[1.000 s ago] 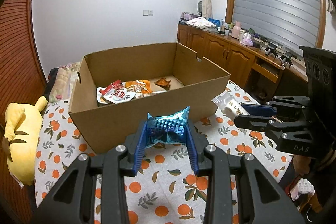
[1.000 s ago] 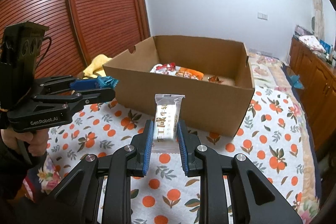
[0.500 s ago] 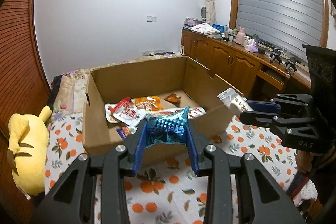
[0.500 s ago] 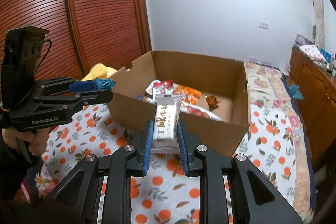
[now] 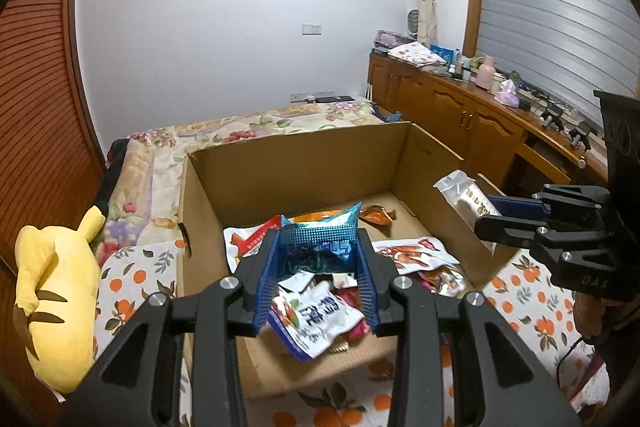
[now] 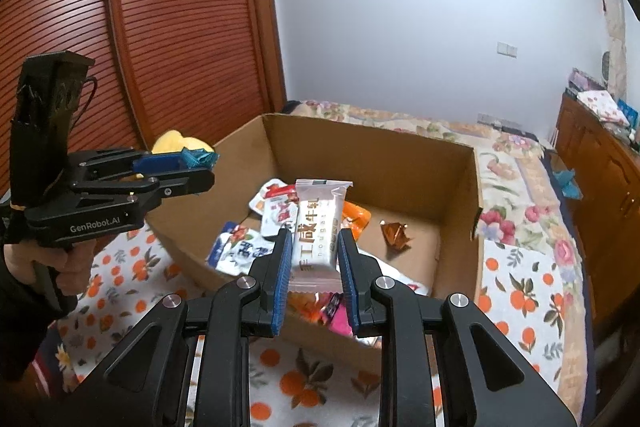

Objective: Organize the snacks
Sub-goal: 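Open both tools to drop the two packets into the box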

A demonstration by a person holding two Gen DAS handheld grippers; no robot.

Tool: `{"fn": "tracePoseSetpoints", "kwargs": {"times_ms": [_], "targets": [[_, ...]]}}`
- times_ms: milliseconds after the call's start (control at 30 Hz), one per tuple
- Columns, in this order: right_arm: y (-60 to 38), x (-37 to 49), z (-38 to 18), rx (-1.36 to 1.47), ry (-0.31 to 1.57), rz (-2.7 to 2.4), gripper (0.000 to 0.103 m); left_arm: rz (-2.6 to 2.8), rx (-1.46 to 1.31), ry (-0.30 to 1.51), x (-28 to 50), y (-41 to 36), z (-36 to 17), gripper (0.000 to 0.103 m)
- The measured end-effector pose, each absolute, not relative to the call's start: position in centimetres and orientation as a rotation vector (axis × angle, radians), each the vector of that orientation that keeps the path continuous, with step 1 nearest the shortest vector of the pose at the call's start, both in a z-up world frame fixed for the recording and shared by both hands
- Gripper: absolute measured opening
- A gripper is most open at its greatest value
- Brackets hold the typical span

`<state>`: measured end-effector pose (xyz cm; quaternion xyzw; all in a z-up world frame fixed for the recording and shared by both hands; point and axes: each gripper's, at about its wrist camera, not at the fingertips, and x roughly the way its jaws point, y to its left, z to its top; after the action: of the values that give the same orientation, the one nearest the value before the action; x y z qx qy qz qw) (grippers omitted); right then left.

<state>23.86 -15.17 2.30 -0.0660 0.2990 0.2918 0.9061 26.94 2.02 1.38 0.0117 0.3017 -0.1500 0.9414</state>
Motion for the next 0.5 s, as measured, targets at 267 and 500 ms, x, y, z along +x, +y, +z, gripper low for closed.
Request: {"fn": "tracePoseSetpoints", "kwargs": {"times_ms": [267, 500], "targets": [[-14.6, 26.6, 1.0, -0.132, 0.654, 0.61, 0.022, -0.29, 0.017, 0.634, 28.6, 2.2, 0.5, 0.039], [-14.8, 27.5, 0.3, -0.109, 0.67, 0.603, 0.025, -0.275, 0.015, 0.634, 28.8, 2.3, 0.4, 0.049]]}}
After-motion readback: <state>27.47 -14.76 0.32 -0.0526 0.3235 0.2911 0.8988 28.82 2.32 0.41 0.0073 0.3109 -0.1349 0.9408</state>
